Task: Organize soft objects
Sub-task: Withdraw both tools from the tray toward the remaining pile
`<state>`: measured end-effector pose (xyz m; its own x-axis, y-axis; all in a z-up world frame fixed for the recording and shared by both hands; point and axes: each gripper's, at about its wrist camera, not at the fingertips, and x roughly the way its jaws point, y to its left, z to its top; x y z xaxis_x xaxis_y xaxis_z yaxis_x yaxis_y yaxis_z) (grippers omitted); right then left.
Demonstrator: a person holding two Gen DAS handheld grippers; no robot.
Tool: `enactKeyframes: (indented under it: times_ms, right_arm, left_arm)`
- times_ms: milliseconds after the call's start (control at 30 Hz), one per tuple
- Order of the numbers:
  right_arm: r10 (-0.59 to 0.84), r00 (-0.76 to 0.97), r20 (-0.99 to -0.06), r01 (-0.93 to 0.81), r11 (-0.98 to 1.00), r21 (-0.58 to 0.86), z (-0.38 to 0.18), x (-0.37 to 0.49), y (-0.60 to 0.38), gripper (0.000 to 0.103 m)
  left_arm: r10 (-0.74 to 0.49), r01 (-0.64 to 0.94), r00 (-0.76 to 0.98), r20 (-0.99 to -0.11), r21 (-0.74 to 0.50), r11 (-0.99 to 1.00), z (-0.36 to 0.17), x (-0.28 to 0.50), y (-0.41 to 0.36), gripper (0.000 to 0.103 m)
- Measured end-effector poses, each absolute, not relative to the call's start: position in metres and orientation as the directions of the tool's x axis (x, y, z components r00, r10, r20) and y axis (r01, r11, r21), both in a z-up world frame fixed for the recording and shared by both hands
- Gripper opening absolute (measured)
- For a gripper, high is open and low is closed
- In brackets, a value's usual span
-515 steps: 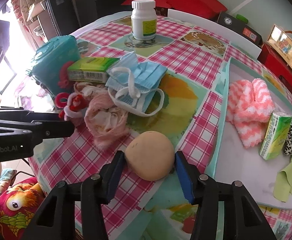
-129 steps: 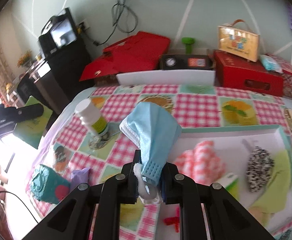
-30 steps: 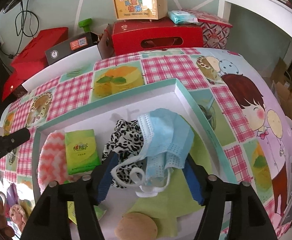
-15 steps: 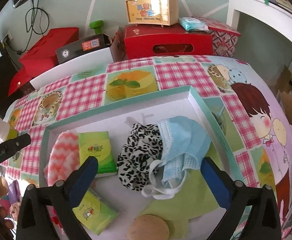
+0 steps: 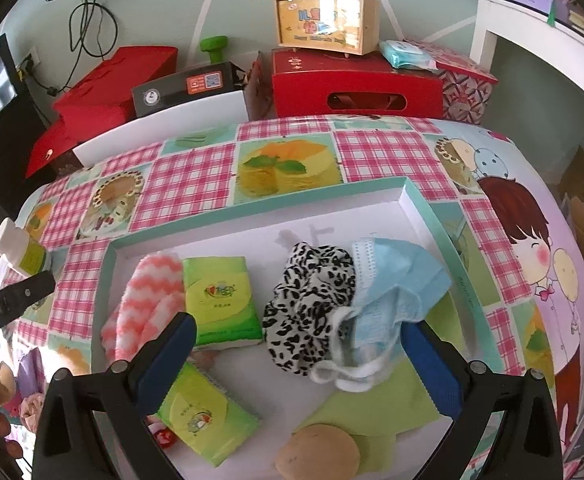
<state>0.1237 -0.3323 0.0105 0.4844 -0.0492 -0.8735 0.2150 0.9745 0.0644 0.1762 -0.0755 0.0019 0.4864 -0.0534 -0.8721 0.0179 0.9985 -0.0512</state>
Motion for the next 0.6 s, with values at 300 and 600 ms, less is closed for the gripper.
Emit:
enactKeyframes:
  times_ms: [300, 600]
  right_arm:
    - [-0.022, 0.497, -0.868, 0.151, 0.987, 0.061, 0.021, 0.117, -0.306, 0.103]
    - [0.043, 0.503, -0.863, 0.116, 0.986, 0.117, 0.031, 0.095, -0.284, 0.103]
  left_arm:
    - [-0.071, 0.000, 0.493, -0.867, -0.081, 0.997, 0.013, 0.156, -0.049, 0.095]
    - [-0.111, 0.007, 0.531, -0.840, -0.127, 0.992, 0.040, 0.128, -0.031, 0.095]
